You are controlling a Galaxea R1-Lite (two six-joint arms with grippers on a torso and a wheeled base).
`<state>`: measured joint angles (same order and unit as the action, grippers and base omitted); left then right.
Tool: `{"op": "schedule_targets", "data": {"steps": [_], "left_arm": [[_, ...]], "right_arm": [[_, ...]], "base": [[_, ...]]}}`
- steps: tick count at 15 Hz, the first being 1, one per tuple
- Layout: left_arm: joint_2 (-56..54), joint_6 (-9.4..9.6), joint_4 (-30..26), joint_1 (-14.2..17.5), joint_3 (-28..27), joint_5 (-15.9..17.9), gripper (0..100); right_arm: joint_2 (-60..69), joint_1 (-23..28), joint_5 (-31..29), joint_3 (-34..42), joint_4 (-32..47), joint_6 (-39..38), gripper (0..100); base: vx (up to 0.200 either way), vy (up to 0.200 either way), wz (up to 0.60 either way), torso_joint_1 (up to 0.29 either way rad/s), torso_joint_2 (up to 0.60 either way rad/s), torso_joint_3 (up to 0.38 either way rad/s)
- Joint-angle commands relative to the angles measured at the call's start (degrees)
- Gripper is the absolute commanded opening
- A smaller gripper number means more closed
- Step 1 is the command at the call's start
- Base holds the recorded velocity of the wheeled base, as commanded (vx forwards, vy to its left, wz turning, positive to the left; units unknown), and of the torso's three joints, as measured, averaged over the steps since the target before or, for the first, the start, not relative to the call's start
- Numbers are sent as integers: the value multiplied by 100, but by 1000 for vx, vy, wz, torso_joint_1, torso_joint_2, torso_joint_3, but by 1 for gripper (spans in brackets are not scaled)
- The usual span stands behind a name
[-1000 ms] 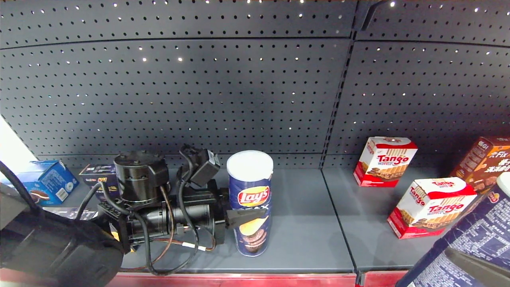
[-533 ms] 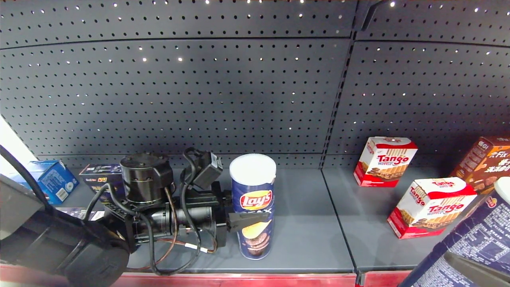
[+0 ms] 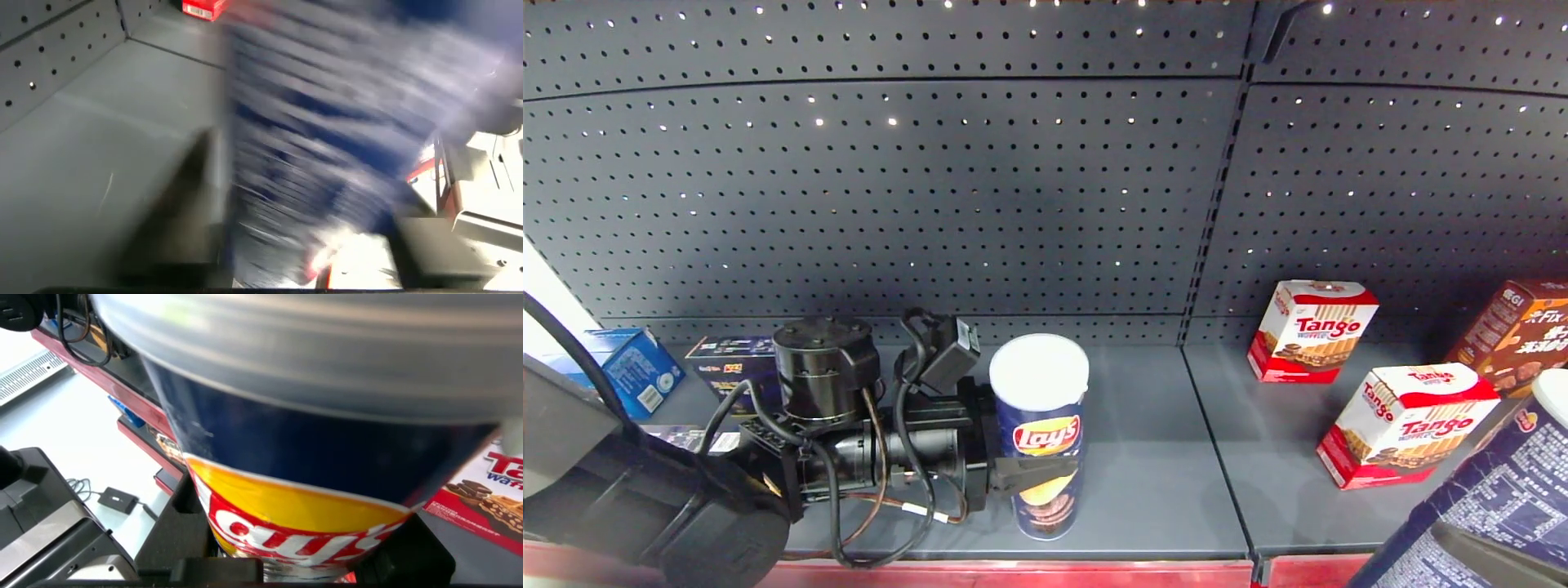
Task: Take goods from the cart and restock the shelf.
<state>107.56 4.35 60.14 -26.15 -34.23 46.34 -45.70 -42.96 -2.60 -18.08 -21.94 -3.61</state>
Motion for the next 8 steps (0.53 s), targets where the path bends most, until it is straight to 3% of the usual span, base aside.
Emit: {"op": "schedule_targets", "data": {"steps": [1,5,8], "left_arm": [[11,31,-11,-4,22,-2,100],[-59,48,-2,-4,92,-2,100],[-473,57,-11,-4,488,-2,100]], "right_arm": [[9,-2,-4,15,-3,0,0],[35,-2,-4,24,-3,0,0],[35,7,-13,15,-3,0,0]], "base": [[0,0,0,0,0,0],[0,0,0,0,0,0],[0,0,0,0,0,0]]}}
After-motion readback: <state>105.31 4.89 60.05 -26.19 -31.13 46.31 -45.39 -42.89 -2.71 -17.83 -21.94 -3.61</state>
